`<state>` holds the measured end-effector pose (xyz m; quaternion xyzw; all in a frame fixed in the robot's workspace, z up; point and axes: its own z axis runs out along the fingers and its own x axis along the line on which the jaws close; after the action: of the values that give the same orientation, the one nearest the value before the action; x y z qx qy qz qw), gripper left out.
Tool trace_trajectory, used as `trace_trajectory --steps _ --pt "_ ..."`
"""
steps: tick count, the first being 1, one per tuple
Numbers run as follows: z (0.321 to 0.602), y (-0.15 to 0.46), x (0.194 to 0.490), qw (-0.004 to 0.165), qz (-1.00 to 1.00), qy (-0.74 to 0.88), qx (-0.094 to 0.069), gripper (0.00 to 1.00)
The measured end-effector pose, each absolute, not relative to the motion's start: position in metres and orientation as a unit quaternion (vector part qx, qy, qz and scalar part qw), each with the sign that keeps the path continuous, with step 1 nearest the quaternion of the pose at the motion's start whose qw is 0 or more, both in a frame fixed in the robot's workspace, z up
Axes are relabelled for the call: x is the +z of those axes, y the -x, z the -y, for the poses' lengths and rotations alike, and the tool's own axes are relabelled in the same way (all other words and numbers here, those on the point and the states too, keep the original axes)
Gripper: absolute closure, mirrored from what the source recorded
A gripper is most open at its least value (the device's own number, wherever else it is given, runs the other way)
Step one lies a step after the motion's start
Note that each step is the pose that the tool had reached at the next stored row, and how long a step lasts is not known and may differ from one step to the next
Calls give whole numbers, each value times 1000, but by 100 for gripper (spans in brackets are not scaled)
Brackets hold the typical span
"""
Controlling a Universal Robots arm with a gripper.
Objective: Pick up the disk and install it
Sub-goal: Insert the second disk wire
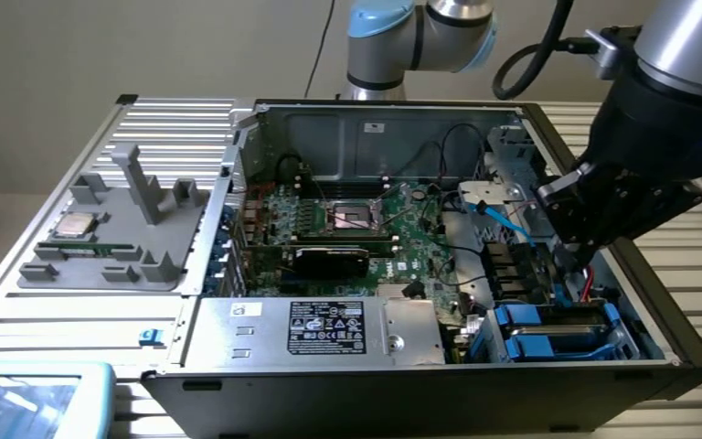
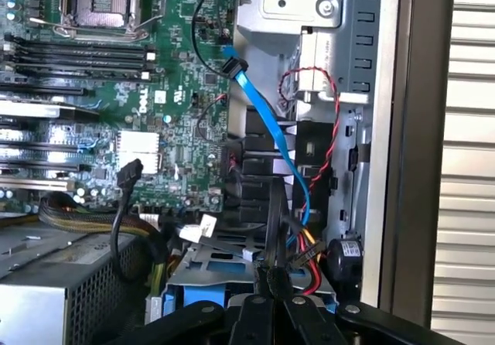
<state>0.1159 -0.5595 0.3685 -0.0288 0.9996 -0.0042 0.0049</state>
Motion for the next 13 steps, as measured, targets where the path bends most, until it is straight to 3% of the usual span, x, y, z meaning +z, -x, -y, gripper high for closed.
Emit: trace_trajectory --steps 13 --pt "580 -116 354 -9 -999 47 -4 89"
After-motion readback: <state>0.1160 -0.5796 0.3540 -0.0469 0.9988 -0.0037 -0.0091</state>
